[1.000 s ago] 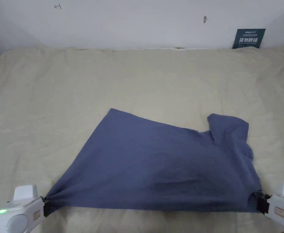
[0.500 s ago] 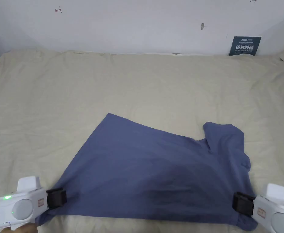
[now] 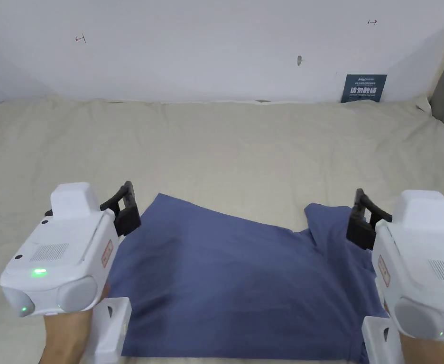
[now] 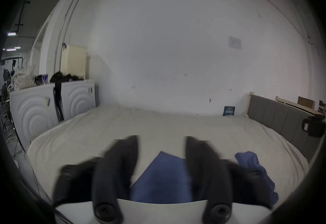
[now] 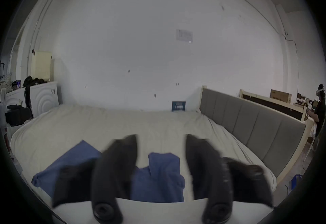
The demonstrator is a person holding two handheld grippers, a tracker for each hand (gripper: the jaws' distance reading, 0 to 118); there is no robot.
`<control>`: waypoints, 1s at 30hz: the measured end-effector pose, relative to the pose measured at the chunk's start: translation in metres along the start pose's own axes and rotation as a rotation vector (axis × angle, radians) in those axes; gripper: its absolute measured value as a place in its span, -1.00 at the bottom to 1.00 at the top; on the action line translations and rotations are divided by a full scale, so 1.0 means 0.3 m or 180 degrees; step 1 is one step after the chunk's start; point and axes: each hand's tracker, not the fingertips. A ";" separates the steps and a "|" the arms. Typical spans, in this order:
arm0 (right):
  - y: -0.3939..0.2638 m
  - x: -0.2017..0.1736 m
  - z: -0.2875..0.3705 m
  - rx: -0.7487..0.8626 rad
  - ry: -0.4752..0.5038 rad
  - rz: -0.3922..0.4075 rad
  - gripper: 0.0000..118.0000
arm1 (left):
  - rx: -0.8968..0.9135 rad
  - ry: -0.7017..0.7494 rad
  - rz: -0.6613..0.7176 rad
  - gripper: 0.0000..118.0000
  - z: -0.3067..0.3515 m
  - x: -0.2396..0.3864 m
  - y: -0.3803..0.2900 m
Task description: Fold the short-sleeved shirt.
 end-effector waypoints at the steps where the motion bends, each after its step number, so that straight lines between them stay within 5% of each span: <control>1: 0.003 -0.002 0.003 0.0066 -0.0015 0.0008 -0.97 | 0.0074 -0.0048 -0.0045 -0.99 0.010 0.012 0.004; 12: 0.003 0.008 -0.031 0.0180 -0.0027 0.0107 -0.98 | -0.0307 -0.0371 -0.0260 -1.00 -0.147 0.073 0.007; 26: -0.093 0.059 -0.344 -0.0190 -0.0241 0.0137 -0.98 | -0.1816 -0.0738 -0.0627 -0.94 -0.948 0.063 -0.158; 27: -0.103 0.063 -0.371 -0.0237 -0.0259 0.0150 -0.98 | -0.1852 -0.0697 -0.0655 -0.81 -0.995 0.060 -0.177; 29: -0.129 0.074 -0.424 -0.0355 -0.0313 0.0169 -0.98 | -0.2116 -0.0736 -0.0682 0.31 -1.113 0.045 -0.232; 30: -0.141 0.079 -0.446 -0.0388 -0.0327 0.0168 -0.98 | -0.2146 -0.0638 -0.0673 0.71 -1.157 0.040 -0.257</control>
